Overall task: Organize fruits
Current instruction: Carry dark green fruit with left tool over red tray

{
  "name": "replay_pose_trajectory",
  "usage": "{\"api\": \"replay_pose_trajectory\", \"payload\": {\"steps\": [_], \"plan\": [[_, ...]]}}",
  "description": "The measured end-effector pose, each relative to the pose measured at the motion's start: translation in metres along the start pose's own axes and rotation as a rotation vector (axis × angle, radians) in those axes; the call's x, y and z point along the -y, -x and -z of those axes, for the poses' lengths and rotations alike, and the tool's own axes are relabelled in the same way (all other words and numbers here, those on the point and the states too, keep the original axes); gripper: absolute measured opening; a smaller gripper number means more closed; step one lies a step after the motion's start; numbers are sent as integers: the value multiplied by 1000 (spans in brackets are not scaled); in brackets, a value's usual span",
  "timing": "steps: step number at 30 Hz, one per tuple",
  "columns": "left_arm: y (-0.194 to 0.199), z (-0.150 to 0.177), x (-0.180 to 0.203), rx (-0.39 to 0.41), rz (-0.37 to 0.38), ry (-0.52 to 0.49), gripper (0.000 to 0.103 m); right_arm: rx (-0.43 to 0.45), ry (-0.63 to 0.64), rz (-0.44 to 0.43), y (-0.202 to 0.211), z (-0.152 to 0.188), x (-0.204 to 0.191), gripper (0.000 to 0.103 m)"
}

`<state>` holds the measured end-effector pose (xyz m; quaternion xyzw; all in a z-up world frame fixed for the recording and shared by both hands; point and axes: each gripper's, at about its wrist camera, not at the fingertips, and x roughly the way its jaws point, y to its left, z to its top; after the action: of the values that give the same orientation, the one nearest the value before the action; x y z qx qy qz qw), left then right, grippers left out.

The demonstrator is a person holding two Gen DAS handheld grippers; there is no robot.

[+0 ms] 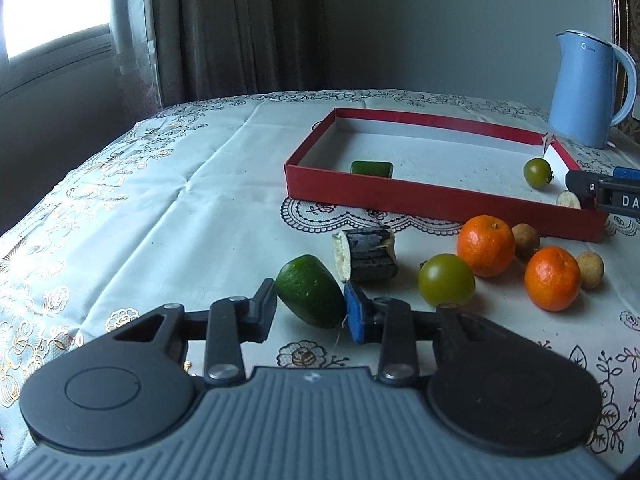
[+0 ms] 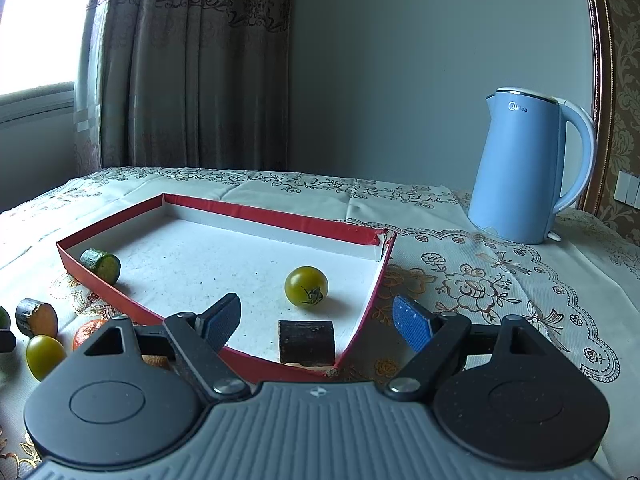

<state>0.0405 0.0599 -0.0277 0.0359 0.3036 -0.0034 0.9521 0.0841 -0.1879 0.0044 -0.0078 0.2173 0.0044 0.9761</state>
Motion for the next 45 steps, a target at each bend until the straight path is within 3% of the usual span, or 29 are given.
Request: {"api": "replay_pose_trajectory", "payload": {"steps": [15, 23, 29, 45], "plan": [[5, -30, 4, 60, 1, -41, 33, 13, -4, -5, 2, 0, -1, 83], [-7, -68, 16, 106, 30, -56, 33, 8, -5, -7, 1, 0, -1, 83], [-38, -100, 27, 126, 50, -64, 33, -4, 0, -2, -2, 0, -2, 83], [-136, -128, 45, -2, 50, -88, 33, -69, -74, 15, -16, 1, 11, 83]]}}
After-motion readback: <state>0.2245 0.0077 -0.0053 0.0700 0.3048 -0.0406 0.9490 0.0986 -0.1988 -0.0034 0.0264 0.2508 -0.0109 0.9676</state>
